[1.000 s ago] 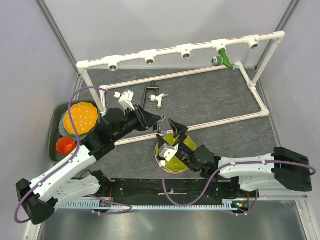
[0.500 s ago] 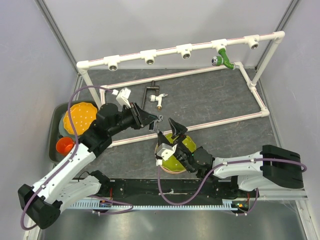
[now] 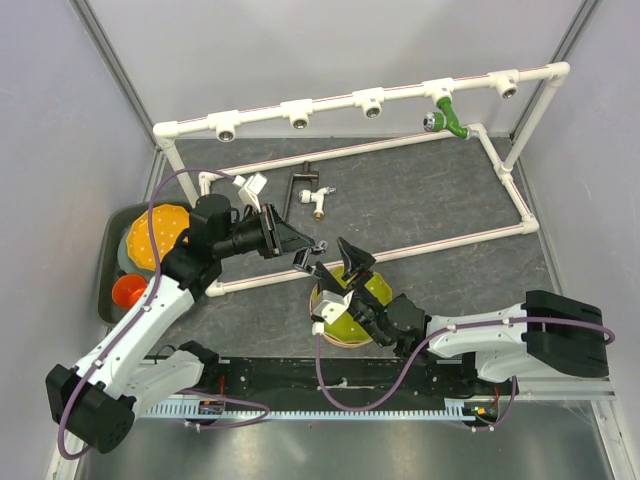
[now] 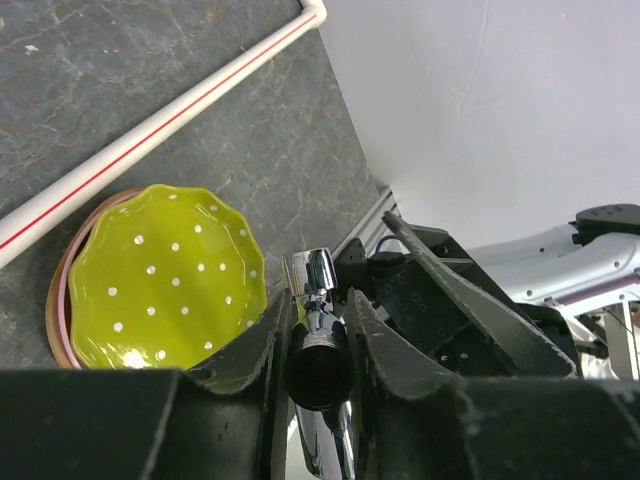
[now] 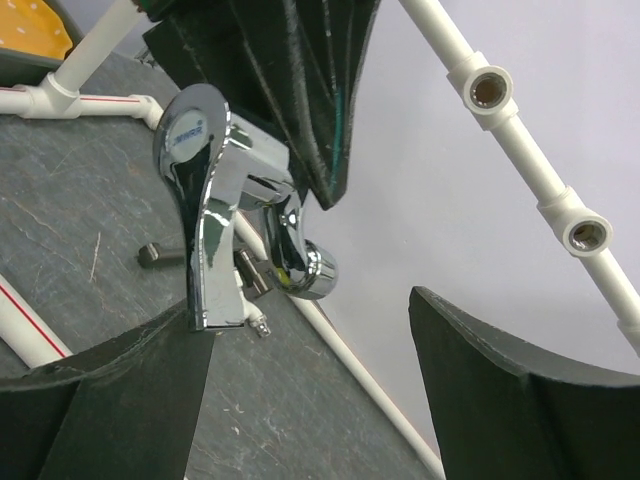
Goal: Install the water faucets
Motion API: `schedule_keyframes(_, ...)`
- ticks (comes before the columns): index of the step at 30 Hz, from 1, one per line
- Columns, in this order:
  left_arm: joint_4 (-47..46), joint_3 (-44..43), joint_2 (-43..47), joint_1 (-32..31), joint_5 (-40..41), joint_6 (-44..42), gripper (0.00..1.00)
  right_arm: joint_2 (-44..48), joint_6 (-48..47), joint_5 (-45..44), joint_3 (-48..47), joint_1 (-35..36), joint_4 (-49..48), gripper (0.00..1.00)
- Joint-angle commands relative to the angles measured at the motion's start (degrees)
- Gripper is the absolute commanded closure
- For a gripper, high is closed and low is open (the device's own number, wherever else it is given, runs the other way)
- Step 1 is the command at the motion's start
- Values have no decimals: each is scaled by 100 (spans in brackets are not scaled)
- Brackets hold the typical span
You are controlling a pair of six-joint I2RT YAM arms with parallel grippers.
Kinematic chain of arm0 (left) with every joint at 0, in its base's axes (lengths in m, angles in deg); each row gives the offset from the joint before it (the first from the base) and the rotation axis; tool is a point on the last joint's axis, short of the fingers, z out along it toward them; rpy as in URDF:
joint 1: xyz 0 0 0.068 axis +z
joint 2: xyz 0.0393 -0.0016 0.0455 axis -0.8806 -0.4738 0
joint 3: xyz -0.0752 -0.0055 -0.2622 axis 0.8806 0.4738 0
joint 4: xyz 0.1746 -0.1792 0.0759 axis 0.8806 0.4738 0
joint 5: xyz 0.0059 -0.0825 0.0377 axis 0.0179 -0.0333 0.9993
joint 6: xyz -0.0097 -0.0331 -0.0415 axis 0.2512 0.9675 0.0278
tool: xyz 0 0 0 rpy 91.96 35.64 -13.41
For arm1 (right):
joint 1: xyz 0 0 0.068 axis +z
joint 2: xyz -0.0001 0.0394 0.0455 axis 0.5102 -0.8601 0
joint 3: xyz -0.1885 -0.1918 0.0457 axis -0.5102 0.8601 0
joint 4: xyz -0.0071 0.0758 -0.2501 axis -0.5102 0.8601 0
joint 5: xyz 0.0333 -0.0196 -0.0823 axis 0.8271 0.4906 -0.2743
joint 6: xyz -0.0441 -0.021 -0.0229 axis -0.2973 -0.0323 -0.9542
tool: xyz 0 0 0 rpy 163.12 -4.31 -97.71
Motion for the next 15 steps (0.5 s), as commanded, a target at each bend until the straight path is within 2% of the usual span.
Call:
schedule_keyframes(1, -9, -315, 95, 11, -542, -242, 98, -166, -228, 21, -136, 26, -413, 17)
schedule_keyframes(8, 44, -315, 139, 11, -700, -286, 98, -447, -465, 47, -154, 26, -1212, 20)
schedule_keyframes(15, -104, -219, 112, -6, -771, -164, 98, -623, -404, 311, -355, 26, -1178, 26)
